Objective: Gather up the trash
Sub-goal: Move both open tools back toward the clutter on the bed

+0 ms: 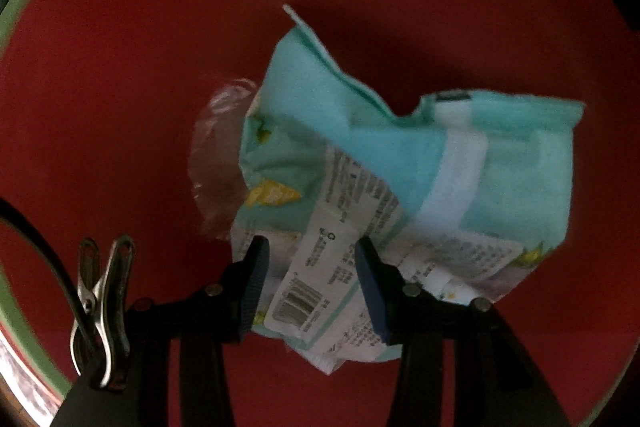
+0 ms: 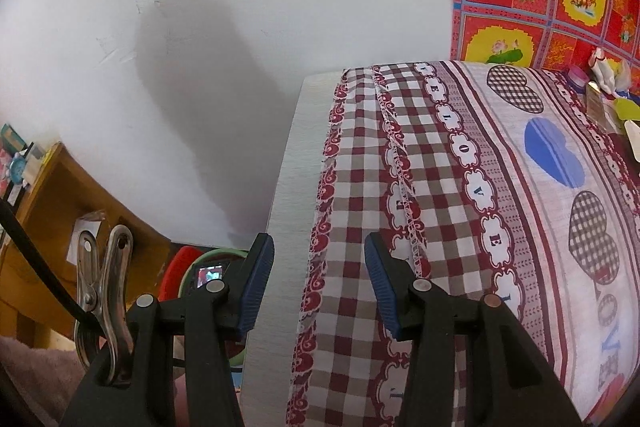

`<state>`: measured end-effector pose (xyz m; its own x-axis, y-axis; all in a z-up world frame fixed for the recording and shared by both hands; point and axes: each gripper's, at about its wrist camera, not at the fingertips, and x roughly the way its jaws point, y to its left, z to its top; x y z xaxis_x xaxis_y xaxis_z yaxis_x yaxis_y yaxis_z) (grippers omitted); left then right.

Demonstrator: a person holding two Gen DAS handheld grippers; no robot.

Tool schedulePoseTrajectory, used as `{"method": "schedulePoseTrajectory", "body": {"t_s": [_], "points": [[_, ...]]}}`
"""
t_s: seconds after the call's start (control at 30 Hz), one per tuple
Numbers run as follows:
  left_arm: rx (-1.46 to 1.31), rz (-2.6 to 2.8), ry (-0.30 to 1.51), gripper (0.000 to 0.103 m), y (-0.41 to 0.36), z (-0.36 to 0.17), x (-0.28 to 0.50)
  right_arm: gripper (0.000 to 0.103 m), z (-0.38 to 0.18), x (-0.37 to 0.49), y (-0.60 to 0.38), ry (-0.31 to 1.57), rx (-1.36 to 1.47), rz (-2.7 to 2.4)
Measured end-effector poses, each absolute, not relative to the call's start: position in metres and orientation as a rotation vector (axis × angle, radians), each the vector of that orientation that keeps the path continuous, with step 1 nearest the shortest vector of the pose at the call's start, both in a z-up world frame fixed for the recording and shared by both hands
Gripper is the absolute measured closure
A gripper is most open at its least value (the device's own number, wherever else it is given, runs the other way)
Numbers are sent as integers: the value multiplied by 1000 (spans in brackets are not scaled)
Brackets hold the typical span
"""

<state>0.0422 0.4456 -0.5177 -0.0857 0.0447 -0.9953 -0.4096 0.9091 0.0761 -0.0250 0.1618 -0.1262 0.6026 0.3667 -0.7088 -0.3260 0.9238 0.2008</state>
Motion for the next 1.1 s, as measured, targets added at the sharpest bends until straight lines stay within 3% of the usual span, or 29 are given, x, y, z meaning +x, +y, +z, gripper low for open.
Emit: {"method": "schedulePoseTrajectory", "body": {"t_s": [0.57, 1.1], "points": [[-350, 340, 1406, 56, 365, -363, -40, 54, -112, -57, 144, 800, 109, 385], [-245, 319, 1219, 56, 279, -200, -108, 54, -63, -114, 102, 706, 145, 456]]}}
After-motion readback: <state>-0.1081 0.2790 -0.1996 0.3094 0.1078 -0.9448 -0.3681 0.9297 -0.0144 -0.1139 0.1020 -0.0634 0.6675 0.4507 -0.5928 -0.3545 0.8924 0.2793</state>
